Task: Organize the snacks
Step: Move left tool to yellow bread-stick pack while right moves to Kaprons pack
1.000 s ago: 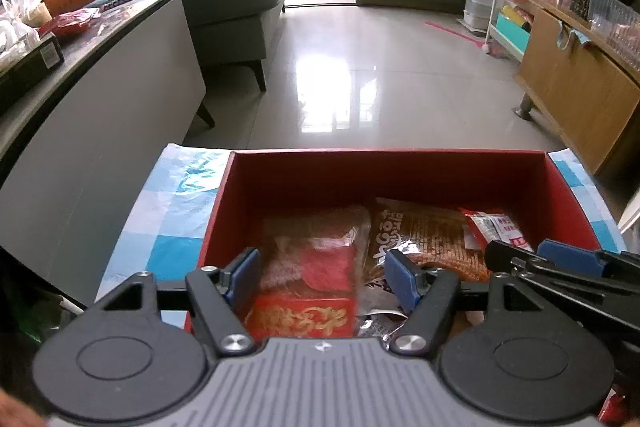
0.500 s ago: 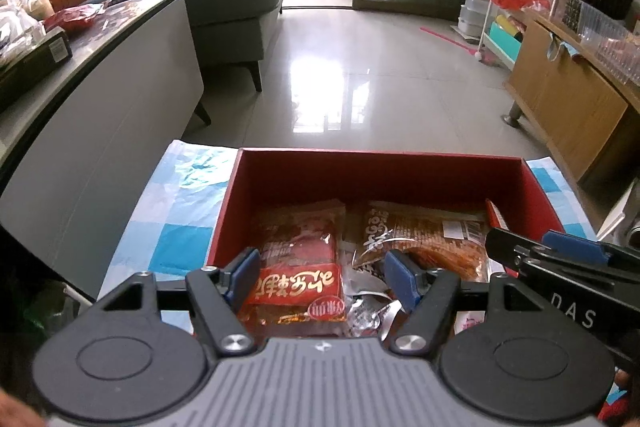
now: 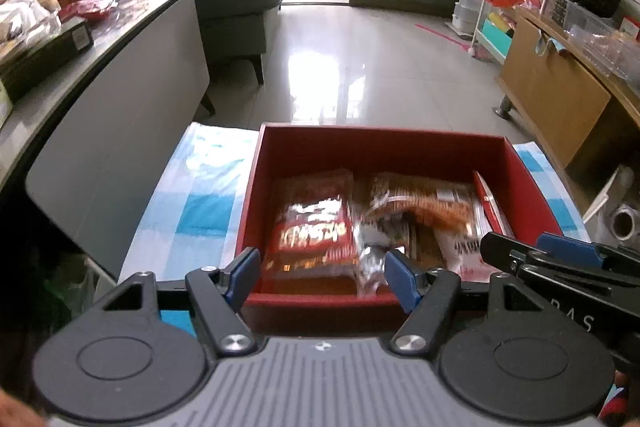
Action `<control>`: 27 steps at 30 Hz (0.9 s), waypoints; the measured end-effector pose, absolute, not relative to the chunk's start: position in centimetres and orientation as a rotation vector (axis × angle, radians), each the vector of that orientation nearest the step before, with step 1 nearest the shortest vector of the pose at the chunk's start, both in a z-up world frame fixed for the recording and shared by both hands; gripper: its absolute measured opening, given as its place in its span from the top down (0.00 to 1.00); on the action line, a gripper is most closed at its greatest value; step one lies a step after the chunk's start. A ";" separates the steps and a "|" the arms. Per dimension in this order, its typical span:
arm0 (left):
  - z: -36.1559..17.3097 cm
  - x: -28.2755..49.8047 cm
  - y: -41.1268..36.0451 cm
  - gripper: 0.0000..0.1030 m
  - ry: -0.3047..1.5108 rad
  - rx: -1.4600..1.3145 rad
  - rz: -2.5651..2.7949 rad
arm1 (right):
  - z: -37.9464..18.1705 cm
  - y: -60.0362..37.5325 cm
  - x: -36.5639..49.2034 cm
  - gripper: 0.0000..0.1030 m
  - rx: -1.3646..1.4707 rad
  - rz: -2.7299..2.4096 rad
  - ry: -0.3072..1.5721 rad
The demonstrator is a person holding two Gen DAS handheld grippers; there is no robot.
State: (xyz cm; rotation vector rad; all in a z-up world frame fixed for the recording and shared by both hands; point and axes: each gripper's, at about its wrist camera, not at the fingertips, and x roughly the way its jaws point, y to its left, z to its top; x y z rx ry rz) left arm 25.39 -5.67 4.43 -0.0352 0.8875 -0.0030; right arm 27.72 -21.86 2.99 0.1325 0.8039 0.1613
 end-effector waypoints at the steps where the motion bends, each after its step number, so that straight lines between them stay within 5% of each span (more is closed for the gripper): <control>1: 4.4 25.0 -5.5 0.39 0.889 -0.036 -0.004 | 3.0 -21.8 27.4 0.41 0.130 0.164 0.807; 27: 0.8 18.1 2.3 0.39 1.065 -0.048 -0.071 | -1.8 -15.6 21.2 0.33 -0.018 0.318 1.047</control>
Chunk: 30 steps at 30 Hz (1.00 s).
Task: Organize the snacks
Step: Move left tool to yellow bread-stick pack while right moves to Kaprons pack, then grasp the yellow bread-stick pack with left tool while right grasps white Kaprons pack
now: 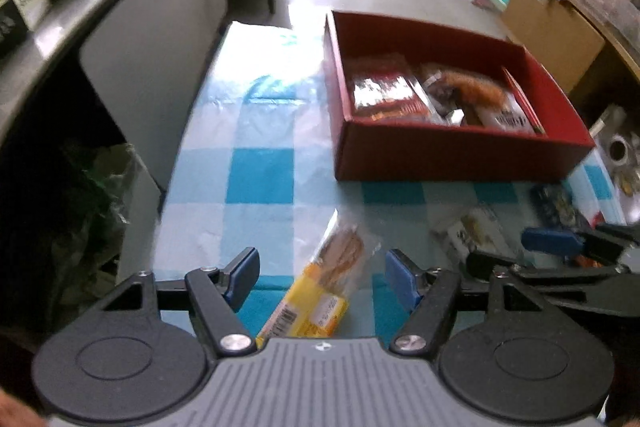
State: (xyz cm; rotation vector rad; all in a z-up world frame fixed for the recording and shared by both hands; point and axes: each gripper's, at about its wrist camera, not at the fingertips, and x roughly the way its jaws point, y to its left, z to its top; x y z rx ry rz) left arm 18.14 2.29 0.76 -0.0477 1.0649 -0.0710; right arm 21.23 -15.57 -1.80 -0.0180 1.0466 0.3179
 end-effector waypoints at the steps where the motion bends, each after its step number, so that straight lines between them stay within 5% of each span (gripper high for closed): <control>1: 0.4 18.3 2.3 0.39 1.077 -0.041 -0.082 | -2.2 -15.5 21.3 0.33 -0.027 0.316 1.054; 14: -3.3 20.4 0.9 0.41 1.161 0.070 -0.096 | -4.7 -14.8 22.4 0.30 -0.147 0.332 1.121; 20: -2.7 20.0 1.3 0.68 1.141 0.036 -0.080 | -4.0 -15.5 22.8 0.30 -0.126 0.311 1.097; 30: -1.4 18.0 1.8 0.75 1.136 -0.075 -0.119 | -4.1 -15.4 23.4 0.30 -0.126 0.300 1.104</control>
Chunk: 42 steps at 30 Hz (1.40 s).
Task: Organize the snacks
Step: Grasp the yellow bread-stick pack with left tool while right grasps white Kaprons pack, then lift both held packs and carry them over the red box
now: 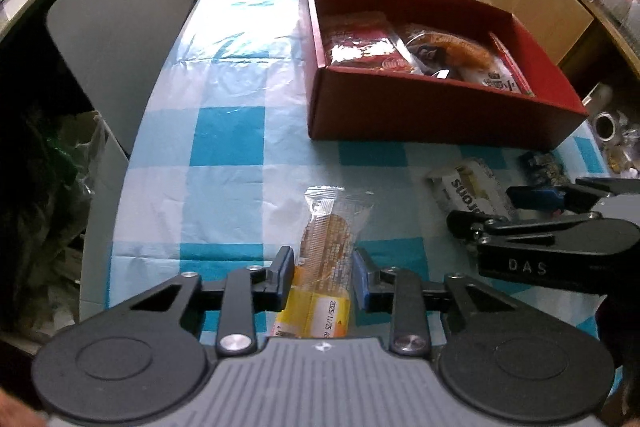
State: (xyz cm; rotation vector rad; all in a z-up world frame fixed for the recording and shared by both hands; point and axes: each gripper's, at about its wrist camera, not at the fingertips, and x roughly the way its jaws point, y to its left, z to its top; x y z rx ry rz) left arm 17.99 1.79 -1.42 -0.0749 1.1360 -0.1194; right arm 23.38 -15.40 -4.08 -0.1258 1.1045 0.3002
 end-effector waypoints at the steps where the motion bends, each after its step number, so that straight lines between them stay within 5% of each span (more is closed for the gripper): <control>1: -1.7 18.1 1.7 0.74 1.151 -0.067 -0.118 | -4.2 -15.3 23.4 0.30 -0.129 0.297 1.105; 9: -2.8 18.8 0.5 0.56 1.186 0.019 -0.102 | -5.3 -15.5 24.1 0.18 -0.146 0.297 1.079; 11: -2.9 18.7 0.2 0.56 1.176 0.053 -0.100 | -5.4 -15.4 24.0 0.19 -0.158 0.296 1.064; 14: -2.8 18.5 0.0 0.68 1.161 0.067 -0.098 | -4.9 -15.3 23.6 0.37 -0.170 0.314 1.057; 18: -2.5 18.2 0.2 0.74 1.158 0.029 -0.097 | -4.6 -15.1 22.6 0.37 -0.190 0.313 1.069; 42: 3.4 17.9 -2.6 0.75 0.953 -0.021 -0.111 | 1.7 -18.9 19.8 0.37 -0.015 0.301 0.881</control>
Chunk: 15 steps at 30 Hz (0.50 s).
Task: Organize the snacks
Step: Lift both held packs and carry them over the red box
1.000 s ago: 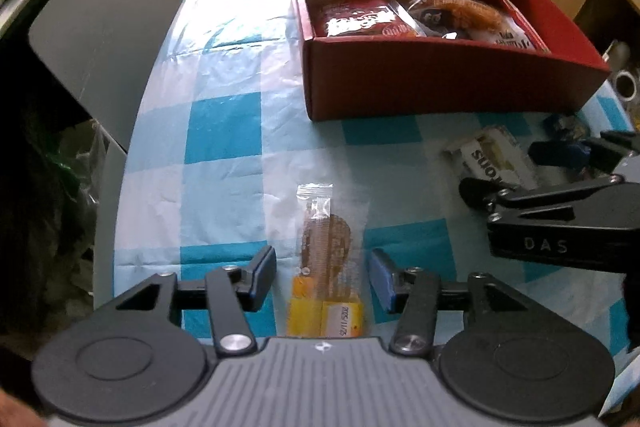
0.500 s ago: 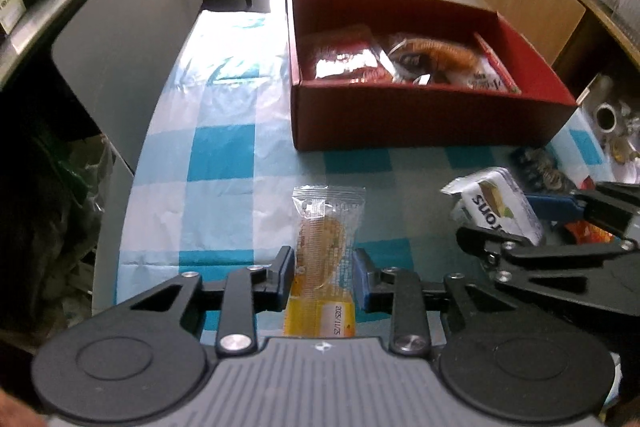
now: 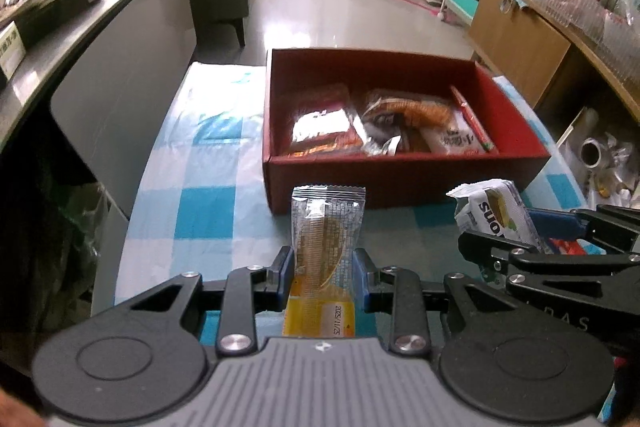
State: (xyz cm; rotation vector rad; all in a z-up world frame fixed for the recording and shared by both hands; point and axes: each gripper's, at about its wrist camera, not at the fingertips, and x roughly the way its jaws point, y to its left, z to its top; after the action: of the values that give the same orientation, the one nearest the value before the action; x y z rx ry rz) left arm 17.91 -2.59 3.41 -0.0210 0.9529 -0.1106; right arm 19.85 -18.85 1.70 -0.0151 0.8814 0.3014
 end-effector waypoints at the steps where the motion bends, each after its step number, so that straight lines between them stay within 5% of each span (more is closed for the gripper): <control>1: 3.5 18.0 -2.7 0.75 0.947 -0.018 -0.109 | 1.8 -19.0 19.9 0.37 -0.011 0.297 0.877; 15: 5.5 21.6 -5.2 0.75 0.876 -0.023 -0.104 | 3.6 -21.4 22.4 0.37 0.097 0.246 0.799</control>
State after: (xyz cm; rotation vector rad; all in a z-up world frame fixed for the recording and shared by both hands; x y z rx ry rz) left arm 21.63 -5.23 5.53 -0.0230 0.8764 -0.1045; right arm 22.42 -21.40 3.60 0.0973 0.7992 0.2465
